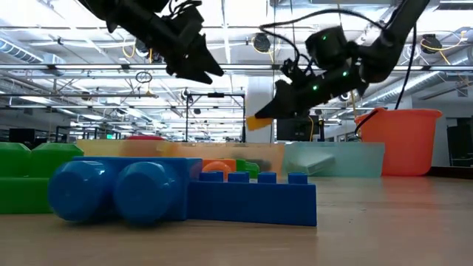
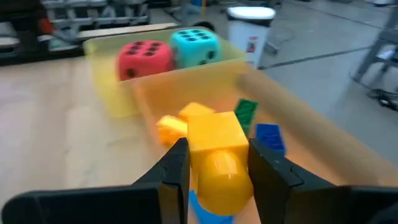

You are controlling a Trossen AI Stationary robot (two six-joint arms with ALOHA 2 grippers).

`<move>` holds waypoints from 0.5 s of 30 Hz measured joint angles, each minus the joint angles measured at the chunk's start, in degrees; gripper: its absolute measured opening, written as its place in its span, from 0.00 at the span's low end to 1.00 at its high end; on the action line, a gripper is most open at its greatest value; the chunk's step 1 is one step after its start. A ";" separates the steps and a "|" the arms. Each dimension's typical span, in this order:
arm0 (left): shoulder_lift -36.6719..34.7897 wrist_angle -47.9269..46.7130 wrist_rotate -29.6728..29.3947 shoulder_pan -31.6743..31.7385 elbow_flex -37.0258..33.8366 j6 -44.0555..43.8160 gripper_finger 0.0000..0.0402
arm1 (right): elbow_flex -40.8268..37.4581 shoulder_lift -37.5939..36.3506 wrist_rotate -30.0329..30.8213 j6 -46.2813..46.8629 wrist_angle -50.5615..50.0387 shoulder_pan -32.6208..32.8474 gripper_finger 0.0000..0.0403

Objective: Pick & Place Toys
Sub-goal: Put the yellow game piece into the orange bin, then put the green game piece into the orange bin

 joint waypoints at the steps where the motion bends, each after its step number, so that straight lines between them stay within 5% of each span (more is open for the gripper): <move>1: 0.00 -0.36 -1.14 0.00 0.00 0.46 0.92 | 0.13 0.73 0.00 0.02 0.88 -0.80 0.24; 7: 0.00 -3.16 -7.54 0.00 0.00 1.07 0.92 | 0.14 3.17 0.00 1.16 2.21 -3.04 0.28; 15: 0.20 -3.42 -9.06 0.00 -0.02 -0.55 0.91 | 0.12 4.00 -0.04 3.21 1.46 -2.86 0.54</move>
